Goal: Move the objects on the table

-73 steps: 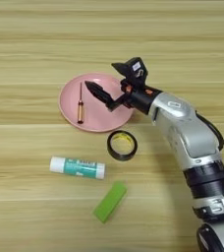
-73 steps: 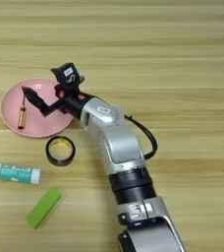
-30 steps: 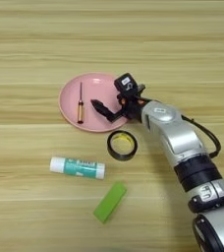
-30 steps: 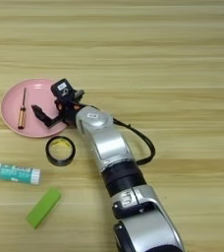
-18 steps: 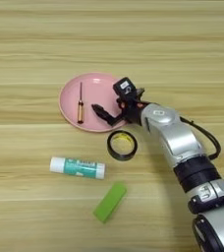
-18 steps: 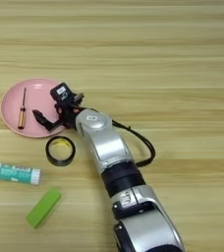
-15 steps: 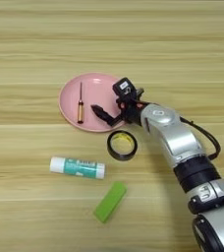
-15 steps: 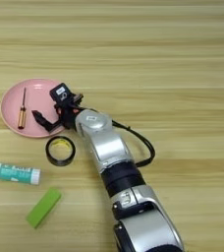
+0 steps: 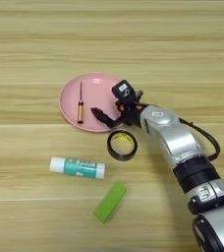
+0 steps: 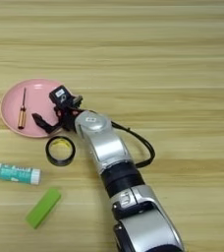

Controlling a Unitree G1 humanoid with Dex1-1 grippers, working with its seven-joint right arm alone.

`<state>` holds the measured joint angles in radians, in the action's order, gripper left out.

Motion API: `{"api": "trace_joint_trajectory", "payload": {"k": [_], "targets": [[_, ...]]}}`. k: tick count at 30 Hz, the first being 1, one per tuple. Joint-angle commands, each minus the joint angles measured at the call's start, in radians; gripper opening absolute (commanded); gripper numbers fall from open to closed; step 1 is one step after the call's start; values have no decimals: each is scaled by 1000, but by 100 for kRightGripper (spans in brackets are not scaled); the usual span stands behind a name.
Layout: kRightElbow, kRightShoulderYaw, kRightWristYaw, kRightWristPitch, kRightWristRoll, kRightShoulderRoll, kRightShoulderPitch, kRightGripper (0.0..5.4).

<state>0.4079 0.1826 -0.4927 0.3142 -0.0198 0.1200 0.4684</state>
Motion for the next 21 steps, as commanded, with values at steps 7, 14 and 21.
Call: {"api": "trace_joint_trajectory", "payload": {"k": [7, 14, 21], "targets": [[-23, -2, 5, -20, -10, 9, 97, 535], [-4, 5, -9, 4, -15, 13, 100, 535], [14, 18, -21, 31, -26, 19, 102, 535]]}}
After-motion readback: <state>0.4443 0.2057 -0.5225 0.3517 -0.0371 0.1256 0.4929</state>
